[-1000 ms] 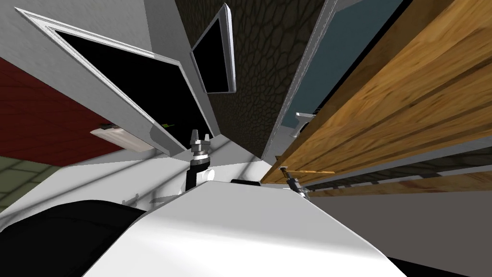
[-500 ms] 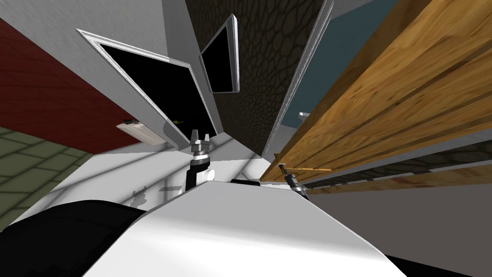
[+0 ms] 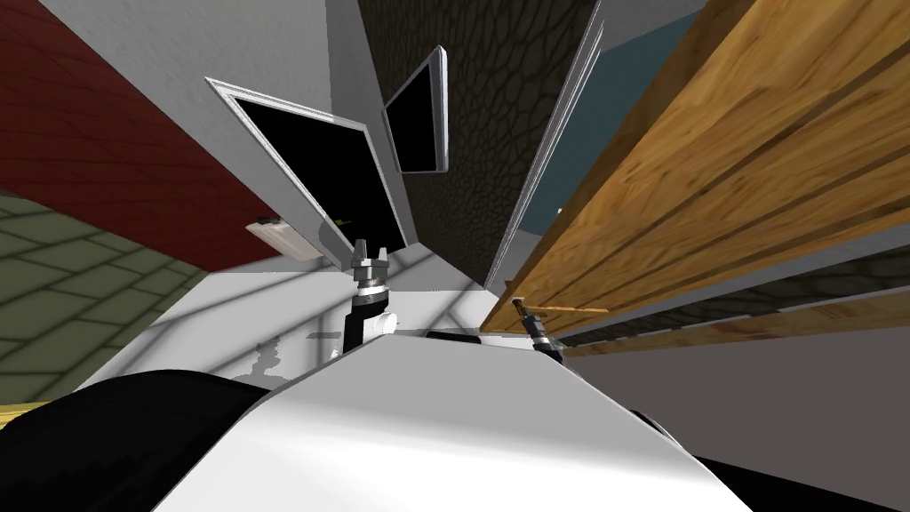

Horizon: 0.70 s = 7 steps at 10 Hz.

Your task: Pull the door open

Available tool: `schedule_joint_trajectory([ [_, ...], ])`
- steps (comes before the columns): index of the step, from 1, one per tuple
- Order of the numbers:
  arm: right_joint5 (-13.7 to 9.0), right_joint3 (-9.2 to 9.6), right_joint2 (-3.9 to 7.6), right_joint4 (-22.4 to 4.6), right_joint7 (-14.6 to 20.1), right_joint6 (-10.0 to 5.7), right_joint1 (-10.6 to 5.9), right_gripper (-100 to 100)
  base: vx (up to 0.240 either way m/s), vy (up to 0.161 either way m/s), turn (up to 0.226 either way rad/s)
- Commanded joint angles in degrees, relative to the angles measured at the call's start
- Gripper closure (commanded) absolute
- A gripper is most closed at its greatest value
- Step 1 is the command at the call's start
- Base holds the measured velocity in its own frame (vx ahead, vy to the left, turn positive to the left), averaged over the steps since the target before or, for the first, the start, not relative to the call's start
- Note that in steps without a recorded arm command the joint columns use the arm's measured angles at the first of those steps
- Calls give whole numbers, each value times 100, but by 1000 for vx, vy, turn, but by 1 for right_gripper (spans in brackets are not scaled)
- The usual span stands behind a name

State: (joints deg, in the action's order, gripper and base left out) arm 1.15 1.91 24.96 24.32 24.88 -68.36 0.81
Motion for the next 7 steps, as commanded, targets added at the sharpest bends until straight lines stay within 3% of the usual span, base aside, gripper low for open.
schedule_joint_trajectory([
  [1,78,-15,-80,249,-16,159,97,100,-127,-41,46],
  [2,219,-141,-170,232,-35,287,-42,100,-147,-70,76],
  [4,219,-141,-170,194,-35,287,-42,100,-100,-48,58],
  [6,451,-347,-317,204,-67,496,-271,100,-170,-66,126],
  [7,451,-347,-317,123,-67,496,-271,100,-148,-73,80],
])
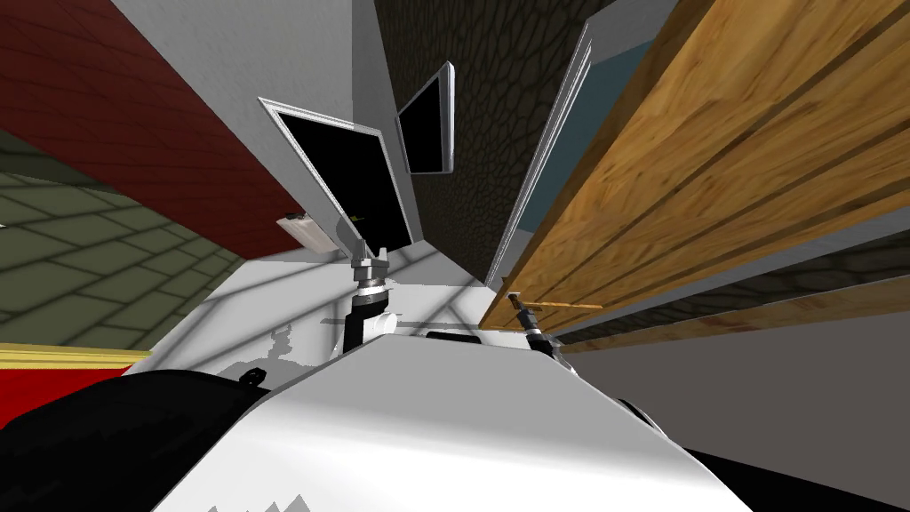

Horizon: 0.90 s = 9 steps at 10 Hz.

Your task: Pull the door open

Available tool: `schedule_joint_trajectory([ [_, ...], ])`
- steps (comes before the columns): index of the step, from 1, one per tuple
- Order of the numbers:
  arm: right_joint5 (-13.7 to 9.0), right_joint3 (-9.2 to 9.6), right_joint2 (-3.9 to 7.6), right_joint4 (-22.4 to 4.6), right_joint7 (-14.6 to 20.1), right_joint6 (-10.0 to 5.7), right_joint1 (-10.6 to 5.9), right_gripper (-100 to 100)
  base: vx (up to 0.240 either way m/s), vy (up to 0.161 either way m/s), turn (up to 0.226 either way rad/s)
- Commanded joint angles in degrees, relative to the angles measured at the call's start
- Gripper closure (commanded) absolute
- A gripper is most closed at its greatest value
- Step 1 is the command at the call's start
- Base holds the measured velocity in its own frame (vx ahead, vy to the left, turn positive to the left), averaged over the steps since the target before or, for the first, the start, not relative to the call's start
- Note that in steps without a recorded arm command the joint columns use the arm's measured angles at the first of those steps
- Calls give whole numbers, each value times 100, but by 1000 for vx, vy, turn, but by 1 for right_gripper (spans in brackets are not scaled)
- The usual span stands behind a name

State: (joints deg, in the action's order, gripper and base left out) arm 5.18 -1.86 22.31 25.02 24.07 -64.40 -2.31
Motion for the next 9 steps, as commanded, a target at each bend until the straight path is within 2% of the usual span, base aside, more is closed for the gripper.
schedule_joint_trajectory([
  [1,134,-47,-107,124,2,178,-44,100,-112,-63,62],
  [3,294,-190,-210,105,-21,323,-203,100,-201,-86,115],
  [5,294,-190,-210,105,-21,323,-203,100,-96,-30,10],
  [6,425,-308,-295,89,-40,443,-334,100,-118,-87,55],
  [9,519,-393,-356,77,-54,529,-429,100,-153,-103,94],
])
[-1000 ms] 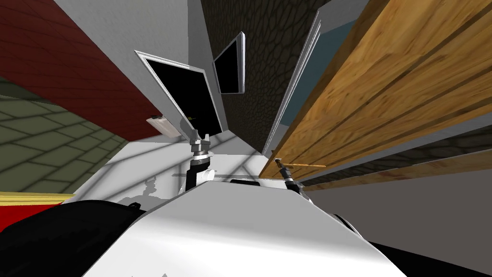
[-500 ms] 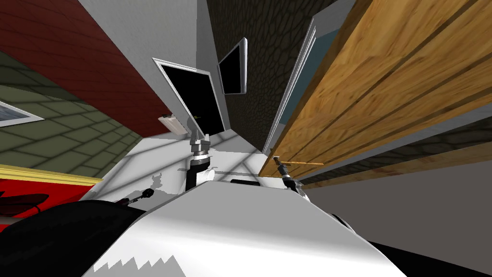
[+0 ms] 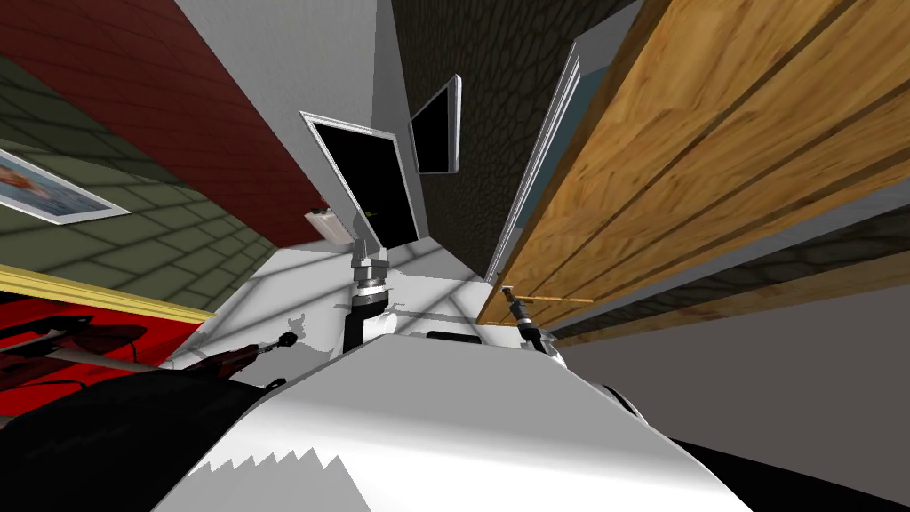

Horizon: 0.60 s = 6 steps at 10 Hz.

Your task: Pull the door open

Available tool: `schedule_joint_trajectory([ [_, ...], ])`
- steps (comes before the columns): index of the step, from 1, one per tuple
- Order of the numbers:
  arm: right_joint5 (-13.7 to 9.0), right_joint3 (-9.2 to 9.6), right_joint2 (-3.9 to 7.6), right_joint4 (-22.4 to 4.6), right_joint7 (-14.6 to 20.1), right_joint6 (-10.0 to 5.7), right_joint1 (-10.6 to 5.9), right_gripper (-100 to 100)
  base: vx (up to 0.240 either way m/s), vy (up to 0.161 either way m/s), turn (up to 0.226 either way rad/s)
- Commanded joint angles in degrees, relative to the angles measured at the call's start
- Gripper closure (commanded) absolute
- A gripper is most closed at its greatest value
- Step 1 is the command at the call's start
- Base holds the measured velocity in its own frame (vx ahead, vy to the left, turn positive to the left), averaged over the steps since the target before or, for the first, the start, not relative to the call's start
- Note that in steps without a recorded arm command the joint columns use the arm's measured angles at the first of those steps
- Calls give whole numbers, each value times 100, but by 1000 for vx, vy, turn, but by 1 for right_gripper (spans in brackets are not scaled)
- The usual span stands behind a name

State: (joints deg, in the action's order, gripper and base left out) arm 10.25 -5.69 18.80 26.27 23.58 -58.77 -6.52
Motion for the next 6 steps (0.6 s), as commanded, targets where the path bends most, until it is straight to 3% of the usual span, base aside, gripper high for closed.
schedule_joint_trajectory([
  [1,0,0,0,0,0,0,0,100,-42,-20,14],
  [3,-20,280,39,65,46,-52,32,100,-169,6,-3],
  [5,-26,343,49,87,58,-62,41,100,-175,-22,-12],
  [6,-39,477,72,135,84,-83,60,100,-94,-35,-10],
])
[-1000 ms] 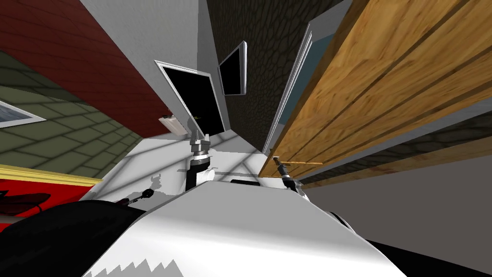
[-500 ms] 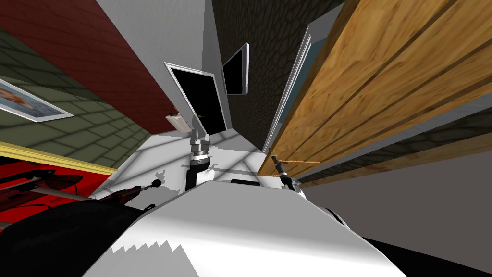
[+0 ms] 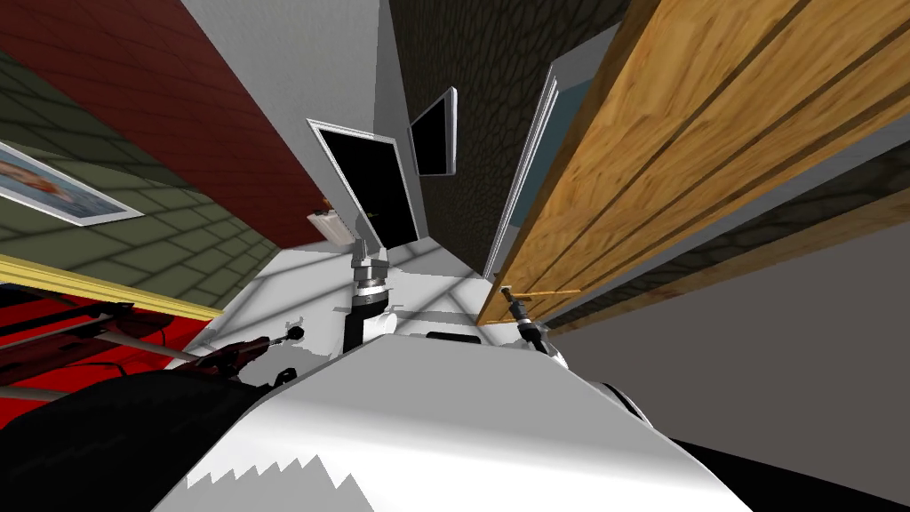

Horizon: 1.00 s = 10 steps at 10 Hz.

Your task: Pull the door open

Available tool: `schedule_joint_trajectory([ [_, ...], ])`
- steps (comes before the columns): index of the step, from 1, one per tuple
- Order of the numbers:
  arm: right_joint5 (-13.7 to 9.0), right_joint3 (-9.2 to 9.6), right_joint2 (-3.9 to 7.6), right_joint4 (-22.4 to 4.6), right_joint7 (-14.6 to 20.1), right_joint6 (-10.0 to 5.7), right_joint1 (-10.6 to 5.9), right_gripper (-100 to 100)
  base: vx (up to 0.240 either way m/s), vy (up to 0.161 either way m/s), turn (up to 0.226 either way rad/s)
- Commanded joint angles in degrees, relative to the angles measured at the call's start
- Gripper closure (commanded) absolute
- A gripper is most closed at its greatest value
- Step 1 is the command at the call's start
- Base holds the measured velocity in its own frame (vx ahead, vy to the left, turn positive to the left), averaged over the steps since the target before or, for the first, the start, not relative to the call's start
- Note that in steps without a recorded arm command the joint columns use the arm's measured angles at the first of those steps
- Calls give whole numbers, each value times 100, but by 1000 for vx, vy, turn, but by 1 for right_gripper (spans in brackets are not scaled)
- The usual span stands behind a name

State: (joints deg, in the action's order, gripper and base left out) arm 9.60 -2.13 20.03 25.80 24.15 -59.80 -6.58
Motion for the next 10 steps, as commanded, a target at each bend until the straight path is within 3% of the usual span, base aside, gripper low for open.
schedule_joint_trajectory([
  [1,26,121,-51,181,26,20,65,100,-72,-36,-4],
  [6,-15,542,20,330,106,-46,124,100,-98,-76,5],
  [10,-49,896,81,455,174,-101,173,100,-97,-138,-5],
])
